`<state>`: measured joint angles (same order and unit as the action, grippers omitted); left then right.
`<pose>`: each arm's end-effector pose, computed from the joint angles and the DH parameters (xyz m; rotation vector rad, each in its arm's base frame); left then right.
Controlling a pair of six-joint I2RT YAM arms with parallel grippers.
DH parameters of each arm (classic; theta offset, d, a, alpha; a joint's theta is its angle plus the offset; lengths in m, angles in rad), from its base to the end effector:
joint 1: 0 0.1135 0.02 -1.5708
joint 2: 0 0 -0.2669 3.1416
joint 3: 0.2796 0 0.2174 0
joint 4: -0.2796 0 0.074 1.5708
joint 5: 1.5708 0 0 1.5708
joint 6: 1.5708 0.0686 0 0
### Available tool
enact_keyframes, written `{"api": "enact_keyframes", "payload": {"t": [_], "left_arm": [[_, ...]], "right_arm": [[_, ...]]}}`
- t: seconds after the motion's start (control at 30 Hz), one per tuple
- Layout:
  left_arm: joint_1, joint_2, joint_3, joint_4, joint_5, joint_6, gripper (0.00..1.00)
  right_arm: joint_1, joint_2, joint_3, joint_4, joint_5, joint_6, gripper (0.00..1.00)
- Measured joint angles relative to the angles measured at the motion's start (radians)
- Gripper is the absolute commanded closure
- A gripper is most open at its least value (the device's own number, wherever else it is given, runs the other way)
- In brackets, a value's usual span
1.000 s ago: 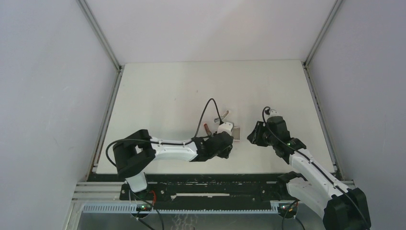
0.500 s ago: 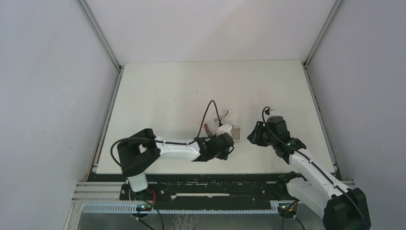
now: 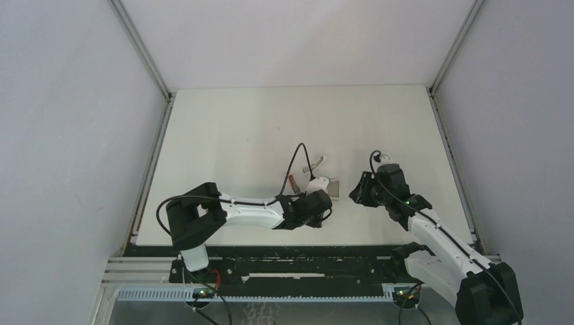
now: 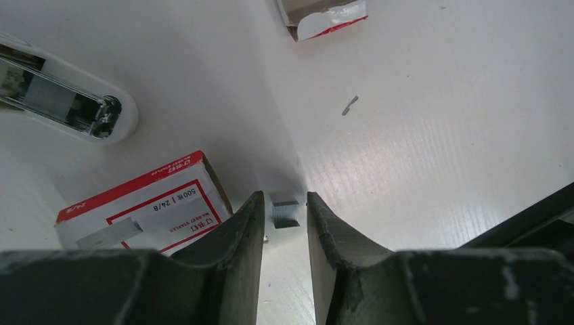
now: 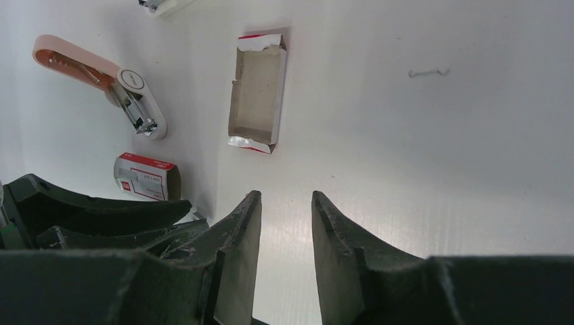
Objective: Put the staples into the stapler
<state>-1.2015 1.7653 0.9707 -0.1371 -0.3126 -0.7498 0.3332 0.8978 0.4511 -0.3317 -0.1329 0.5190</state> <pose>0.1438 -0.3131 0.1565 0.4318 2.4597 -0.4630 0.1568 0.0639 0.1863 0.1570 2.4089 0.5635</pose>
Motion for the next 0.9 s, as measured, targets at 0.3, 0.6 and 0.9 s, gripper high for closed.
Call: {"api": "enact_keyframes", "payload": {"t": [0.3,0.6,0.9], "left_arm": [[-0.009,0.0,0.004,-0.012,-0.002,0.0,0.7],[-0.01,0.0,0.008,-0.031,-0.003,0.0,0.78],[-0.012,-0.002,0.008,-0.029,0.0,-0.002,0.84]], "right_arm": [[-0.006,0.003,0.0,0.006,-0.004,0.0,0.68],[-0.011,0.003,-0.006,0.007,-0.004,0.0,0.67],[-0.018,0.003,-0.006,0.007,-0.008,-0.008,0.67]]}}
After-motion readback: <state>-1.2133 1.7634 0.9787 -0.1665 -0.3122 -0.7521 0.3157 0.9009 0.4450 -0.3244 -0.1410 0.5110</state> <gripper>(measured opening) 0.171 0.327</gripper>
